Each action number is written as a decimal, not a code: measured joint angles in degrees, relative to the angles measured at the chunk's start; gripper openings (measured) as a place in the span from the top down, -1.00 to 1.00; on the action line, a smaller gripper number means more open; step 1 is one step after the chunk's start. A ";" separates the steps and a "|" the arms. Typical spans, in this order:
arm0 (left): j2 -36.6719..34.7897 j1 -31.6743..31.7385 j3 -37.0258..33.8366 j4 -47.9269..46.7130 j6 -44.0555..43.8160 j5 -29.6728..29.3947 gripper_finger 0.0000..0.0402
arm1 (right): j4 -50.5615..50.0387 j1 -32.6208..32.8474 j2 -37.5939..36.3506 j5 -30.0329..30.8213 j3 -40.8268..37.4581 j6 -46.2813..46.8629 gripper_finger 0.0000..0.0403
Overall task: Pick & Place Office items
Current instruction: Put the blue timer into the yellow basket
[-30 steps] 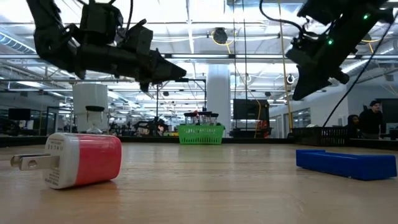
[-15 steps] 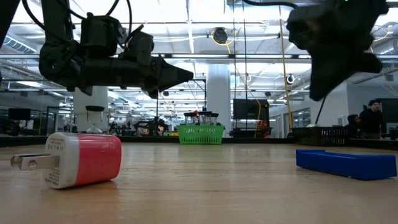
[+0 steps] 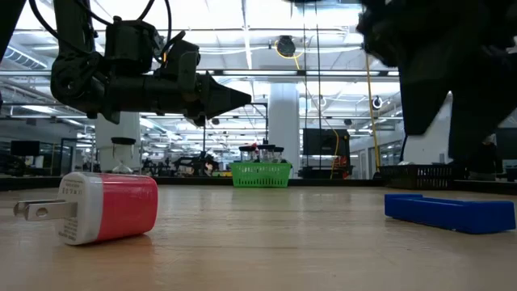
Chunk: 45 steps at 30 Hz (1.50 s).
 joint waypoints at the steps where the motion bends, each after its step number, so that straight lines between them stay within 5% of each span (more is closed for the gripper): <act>1: 0.00 -0.02 0.00 0.00 -0.02 0.02 0.92 | -0.02 0.00 1.27 -1.14 0.77 0.05 -0.27; 6: 0.00 -0.02 0.00 -0.11 0.02 0.06 0.94 | -0.66 -0.07 6.03 -5.42 3.30 0.10 -0.31; 32: -0.07 -0.06 0.02 -1.12 -0.18 -1.03 0.93 | 2.56 0.17 10.01 -8.46 3.49 1.27 -0.21; 41: -0.07 0.57 0.02 -1.40 -4.22 -0.85 0.89 | -0.28 0.28 9.98 -9.75 3.47 -1.86 0.25; 45: -0.07 3.03 0.02 -1.55 -9.83 5.05 0.92 | -2.51 0.31 9.12 -9.82 3.34 -6.61 0.28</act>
